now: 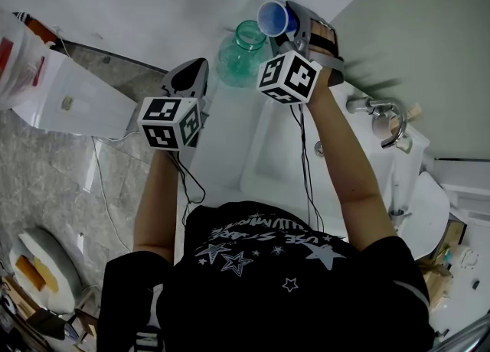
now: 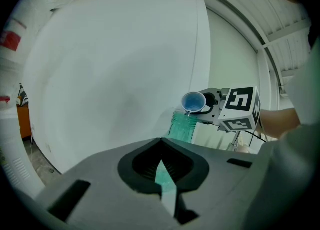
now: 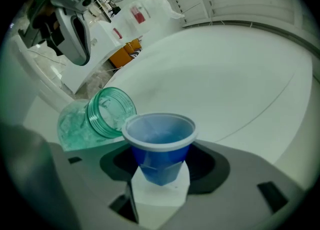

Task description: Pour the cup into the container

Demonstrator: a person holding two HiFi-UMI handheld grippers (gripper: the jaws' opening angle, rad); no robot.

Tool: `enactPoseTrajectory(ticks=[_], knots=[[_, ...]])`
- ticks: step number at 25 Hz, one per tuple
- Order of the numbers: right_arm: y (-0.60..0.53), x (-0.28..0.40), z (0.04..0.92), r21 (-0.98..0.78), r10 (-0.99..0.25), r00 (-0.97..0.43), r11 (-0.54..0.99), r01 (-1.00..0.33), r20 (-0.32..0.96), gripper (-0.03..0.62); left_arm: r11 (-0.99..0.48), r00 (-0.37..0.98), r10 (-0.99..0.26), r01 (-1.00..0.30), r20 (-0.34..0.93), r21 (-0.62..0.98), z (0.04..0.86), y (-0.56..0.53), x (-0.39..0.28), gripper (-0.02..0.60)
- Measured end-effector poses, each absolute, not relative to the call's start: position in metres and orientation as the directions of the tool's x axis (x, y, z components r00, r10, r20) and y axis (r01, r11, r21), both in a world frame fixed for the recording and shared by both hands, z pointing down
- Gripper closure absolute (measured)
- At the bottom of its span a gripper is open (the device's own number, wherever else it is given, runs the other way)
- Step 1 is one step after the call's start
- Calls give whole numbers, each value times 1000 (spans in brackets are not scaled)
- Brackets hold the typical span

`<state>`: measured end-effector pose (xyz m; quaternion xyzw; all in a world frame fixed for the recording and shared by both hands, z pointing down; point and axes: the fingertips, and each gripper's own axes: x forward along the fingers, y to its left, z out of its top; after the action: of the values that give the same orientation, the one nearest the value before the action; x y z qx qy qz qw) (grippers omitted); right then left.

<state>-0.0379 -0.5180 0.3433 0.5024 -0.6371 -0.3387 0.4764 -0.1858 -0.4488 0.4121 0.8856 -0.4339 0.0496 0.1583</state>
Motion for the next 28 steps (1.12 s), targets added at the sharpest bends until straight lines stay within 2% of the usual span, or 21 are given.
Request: enactPoseTrajectory(ticks=[4,18,28], knots=[[-518,-36,342,914,-965,-41,259,-311,260,327,-575,620,-751,-783,226,238,413,-448,-185,571],[-514,-38,336,861,-954,-82,296,-413,289,327,-585,633,-741,-772,224,248,415,-446,-179,571],[-504,-32,335,647,-930,-169,350,-677,326,327,-597,644,-731,-764,227,244,416,-443,-179,571]])
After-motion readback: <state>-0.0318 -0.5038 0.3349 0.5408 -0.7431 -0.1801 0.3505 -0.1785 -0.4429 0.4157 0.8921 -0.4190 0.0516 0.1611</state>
